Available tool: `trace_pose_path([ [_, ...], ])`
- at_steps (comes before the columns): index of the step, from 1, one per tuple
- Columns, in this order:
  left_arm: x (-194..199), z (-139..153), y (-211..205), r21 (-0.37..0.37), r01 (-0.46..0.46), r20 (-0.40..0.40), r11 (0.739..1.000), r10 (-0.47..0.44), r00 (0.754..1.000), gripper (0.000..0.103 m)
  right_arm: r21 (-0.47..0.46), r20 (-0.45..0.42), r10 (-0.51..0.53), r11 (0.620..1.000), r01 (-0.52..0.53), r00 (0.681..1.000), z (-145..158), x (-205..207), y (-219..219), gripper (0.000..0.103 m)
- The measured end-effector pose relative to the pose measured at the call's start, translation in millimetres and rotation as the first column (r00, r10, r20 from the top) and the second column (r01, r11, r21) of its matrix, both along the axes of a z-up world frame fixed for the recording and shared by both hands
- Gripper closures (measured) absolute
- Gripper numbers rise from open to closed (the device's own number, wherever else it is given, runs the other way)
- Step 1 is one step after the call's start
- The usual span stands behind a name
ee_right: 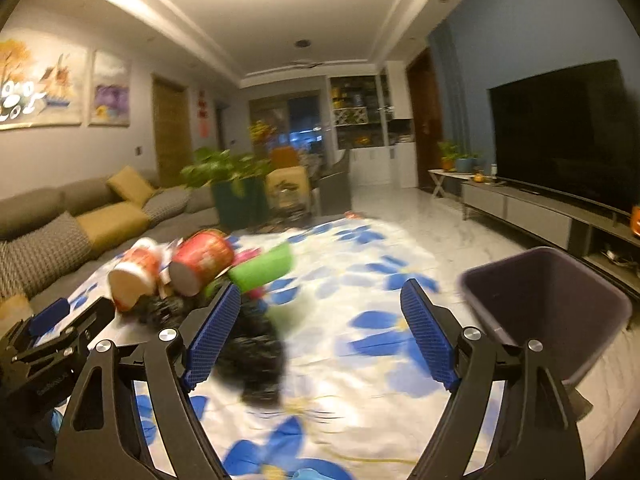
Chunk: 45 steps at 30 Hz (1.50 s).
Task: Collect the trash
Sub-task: 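Grasp a black bag with the right tool while the left tool grasps another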
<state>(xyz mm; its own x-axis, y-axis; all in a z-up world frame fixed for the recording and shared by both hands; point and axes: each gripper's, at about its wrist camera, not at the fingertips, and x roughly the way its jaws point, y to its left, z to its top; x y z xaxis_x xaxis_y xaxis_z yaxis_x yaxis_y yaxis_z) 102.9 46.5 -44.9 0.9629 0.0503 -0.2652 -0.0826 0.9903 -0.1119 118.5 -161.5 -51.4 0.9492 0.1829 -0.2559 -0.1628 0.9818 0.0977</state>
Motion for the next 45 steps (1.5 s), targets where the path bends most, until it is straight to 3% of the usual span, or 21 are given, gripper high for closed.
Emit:
trace_pose_path([
  [5,3,-7,19,-0.018,-0.035,-0.012,0.999,0.035,0.999,0.011,-0.029,-0.027,0.055,0.998,-0.056,0.998,-13,15,39,0.027],
  [14,22,-18,23,-0.036,-0.058,-0.033,0.998,0.057,0.998,0.011,-0.032,-0.080,0.085,0.996,-0.087,0.993,-25,54,68,0.035],
  [17,31,-22,23,-0.038,-0.059,-0.047,0.998,0.057,0.997,0.011,-0.049,-0.117,0.101,0.993,-0.107,0.988,-32,68,78,0.051],
  [21,39,-24,20,-0.038,-0.056,-0.063,0.998,0.053,0.997,0.011,-0.042,-0.170,0.128,0.990,-0.137,0.977,-40,78,80,0.087],
  [23,43,-25,18,-0.034,-0.055,-0.068,0.998,0.052,0.996,0.011,-0.024,-0.165,0.132,0.990,-0.138,0.977,-39,76,76,0.096],
  [28,60,-26,10,-0.019,-0.041,-0.102,0.999,0.039,0.994,0.011,-0.012,-0.094,0.095,0.995,-0.096,0.991,-27,57,58,0.099],
  [33,83,-30,7,-0.031,-0.023,-0.187,0.999,0.017,0.982,0.011,0.026,-0.065,0.071,0.997,-0.070,0.995,-16,46,35,0.099],
  [35,90,-33,8,-0.039,-0.017,-0.215,0.999,0.008,0.976,0.017,0.034,-0.053,0.067,0.997,-0.065,0.996,-12,43,28,0.099],
  [40,106,-45,12,-0.073,0.003,-0.303,0.997,-0.025,0.953,0.053,0.048,-0.033,0.068,0.997,-0.067,0.997,-8,35,22,0.099],
  [45,103,-47,8,-0.072,0.048,-0.302,0.996,-0.067,0.951,0.083,0.046,-0.028,0.066,0.997,-0.065,0.997,-5,29,17,0.100],
])
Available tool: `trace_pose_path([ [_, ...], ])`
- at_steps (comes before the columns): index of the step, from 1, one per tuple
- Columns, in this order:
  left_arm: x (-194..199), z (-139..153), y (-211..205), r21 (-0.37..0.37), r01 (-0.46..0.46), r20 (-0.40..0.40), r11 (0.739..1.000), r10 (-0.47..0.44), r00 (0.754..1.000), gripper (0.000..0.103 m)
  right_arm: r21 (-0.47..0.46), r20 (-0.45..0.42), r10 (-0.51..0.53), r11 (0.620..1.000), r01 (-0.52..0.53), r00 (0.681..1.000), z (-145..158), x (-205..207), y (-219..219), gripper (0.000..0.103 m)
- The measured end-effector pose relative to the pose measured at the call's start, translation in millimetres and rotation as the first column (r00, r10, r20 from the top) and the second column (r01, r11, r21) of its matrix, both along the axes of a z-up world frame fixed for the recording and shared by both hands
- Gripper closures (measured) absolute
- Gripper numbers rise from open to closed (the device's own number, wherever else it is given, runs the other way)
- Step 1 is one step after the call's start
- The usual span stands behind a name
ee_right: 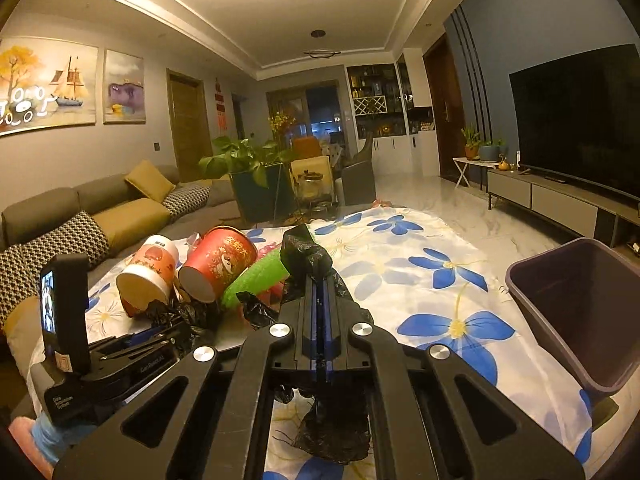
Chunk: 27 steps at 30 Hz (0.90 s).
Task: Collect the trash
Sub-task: 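Grasp a black bag with the right tool while the left tool grasps another, then carry both black bags over the grey bin and open both tools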
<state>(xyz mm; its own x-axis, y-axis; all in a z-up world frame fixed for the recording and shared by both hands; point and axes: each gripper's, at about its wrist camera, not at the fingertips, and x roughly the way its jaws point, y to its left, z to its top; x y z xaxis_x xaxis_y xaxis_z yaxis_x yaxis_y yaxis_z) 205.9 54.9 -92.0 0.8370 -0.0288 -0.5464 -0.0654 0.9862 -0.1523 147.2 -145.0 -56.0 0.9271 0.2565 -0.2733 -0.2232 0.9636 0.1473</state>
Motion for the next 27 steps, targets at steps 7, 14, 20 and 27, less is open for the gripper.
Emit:
trace_pose_path([
  [7,-12,4,-8,-0.013,0.037,0.019,0.999,-0.037,0.999,0.102,0.009,0.005,-0.019,1.000,0.019,1.000,3,-9,-9,0.100],
  [14,-40,31,-29,-0.086,0.155,0.071,0.984,-0.150,0.986,0.103,0.020,0.012,-0.037,0.999,0.037,0.999,7,-17,-21,0.100],
  [20,-58,53,-52,-0.055,0.222,0.136,0.974,-0.213,0.968,0.103,0.036,0.028,-0.060,0.998,0.059,0.998,11,-27,-34,0.100],
  [27,-75,56,-66,-0.058,0.265,0.154,0.962,-0.254,0.955,0.103,0.046,0.040,-0.088,0.995,0.086,0.995,13,-42,-50,0.099],
])
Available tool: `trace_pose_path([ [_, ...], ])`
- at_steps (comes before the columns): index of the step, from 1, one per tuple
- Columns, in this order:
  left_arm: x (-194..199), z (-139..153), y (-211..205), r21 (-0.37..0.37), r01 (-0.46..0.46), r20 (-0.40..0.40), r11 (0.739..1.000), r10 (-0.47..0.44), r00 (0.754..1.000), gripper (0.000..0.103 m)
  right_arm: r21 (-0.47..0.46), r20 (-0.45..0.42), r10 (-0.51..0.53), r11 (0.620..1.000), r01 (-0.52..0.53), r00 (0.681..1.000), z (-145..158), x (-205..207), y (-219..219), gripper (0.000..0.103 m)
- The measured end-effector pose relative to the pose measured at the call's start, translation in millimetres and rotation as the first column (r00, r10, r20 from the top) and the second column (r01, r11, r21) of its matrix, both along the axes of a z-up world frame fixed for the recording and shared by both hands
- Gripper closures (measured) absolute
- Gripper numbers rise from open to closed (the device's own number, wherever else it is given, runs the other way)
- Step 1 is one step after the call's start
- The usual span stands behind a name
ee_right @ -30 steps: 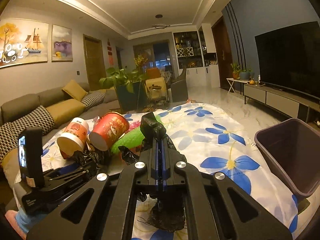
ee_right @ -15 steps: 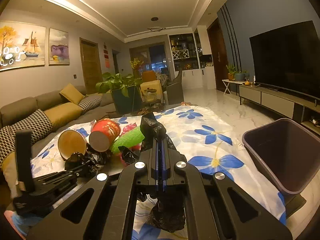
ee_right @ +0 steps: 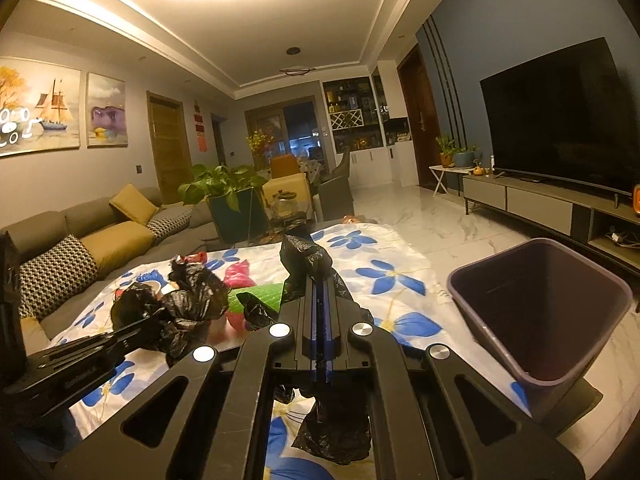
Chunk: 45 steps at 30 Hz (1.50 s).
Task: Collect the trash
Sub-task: 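Carry both black bags over the grey bin and open both tools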
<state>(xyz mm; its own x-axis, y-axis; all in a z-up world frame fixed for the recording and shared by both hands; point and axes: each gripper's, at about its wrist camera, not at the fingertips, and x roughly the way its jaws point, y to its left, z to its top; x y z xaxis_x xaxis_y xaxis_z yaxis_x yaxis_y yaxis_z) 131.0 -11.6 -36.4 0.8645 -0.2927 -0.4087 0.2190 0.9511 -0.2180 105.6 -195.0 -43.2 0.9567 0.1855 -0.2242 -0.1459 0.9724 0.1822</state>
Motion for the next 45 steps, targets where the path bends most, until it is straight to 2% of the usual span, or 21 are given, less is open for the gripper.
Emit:
trace_pose_path([
  [11,-23,20,-2,-0.006,0.026,0.070,1.000,-0.026,0.997,0.103,0.007,0.029,-0.042,0.999,0.042,0.999,5,-16,-22,0.099],
  [19,-16,38,-24,0.001,0.076,0.124,0.997,-0.076,0.989,0.103,-0.007,0.071,-0.095,0.995,0.096,0.993,17,-20,-42,0.099],
  [26,4,52,-73,0.008,0.177,0.165,0.984,-0.176,0.971,0.103,-0.014,0.122,-0.208,0.977,0.211,0.971,32,-16,-80,0.099],
  [34,32,58,-149,0.018,0.307,0.196,0.951,-0.305,0.932,0.103,-0.006,0.150,-0.338,0.940,0.342,0.929,38,-10,-132,0.099],
  [45,63,42,-224,0.039,0.393,0.186,0.919,-0.393,0.901,0.102,0.003,0.145,-0.394,0.918,0.397,0.908,33,0,-165,0.099],
])
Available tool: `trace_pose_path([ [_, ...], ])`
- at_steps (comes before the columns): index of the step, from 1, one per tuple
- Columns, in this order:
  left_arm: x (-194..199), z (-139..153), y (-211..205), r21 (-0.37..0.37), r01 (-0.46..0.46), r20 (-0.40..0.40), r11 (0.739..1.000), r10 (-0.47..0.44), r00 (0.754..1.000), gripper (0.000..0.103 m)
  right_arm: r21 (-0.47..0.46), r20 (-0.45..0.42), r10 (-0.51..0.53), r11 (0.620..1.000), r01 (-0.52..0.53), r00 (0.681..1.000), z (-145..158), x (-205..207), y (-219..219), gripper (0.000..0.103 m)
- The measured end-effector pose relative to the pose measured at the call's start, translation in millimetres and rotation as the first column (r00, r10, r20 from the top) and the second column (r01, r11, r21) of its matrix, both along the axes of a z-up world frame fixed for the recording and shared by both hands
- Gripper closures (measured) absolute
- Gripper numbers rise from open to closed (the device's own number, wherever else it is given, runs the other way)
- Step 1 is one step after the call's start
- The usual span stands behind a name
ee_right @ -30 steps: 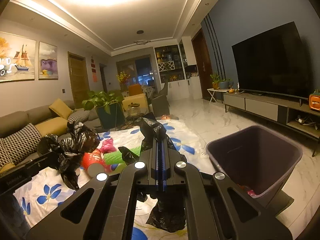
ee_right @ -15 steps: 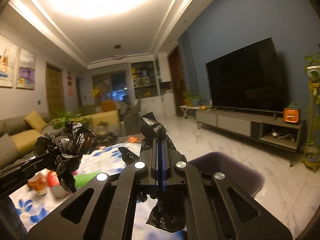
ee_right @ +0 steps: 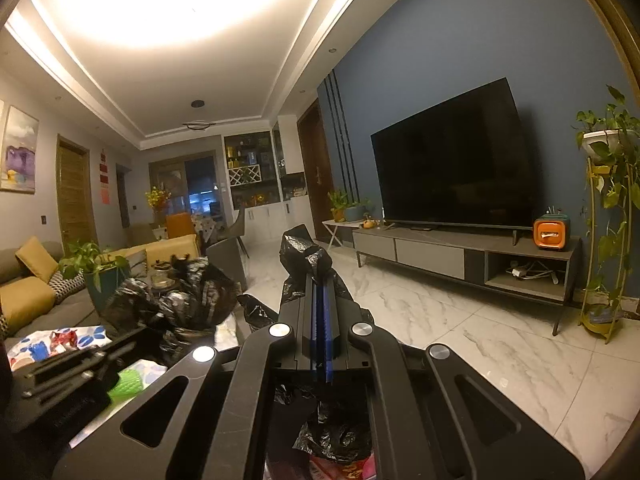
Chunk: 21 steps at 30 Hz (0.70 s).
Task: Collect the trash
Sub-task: 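Carry both black bags over the grey bin and open both tools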
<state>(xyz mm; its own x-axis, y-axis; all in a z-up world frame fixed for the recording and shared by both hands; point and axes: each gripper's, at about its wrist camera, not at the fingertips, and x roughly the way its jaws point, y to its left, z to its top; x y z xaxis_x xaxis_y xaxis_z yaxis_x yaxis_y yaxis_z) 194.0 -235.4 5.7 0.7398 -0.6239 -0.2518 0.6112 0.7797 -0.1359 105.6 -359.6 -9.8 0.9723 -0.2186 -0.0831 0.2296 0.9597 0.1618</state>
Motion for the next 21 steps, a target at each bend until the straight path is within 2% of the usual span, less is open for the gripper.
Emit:
trace_pose_path([
  [21,26,-21,-34,0.018,0.045,-0.055,0.999,-0.044,0.998,0.102,-0.006,-0.028,-0.011,1.000,0.011,1.000,5,24,-4,0.099],
])
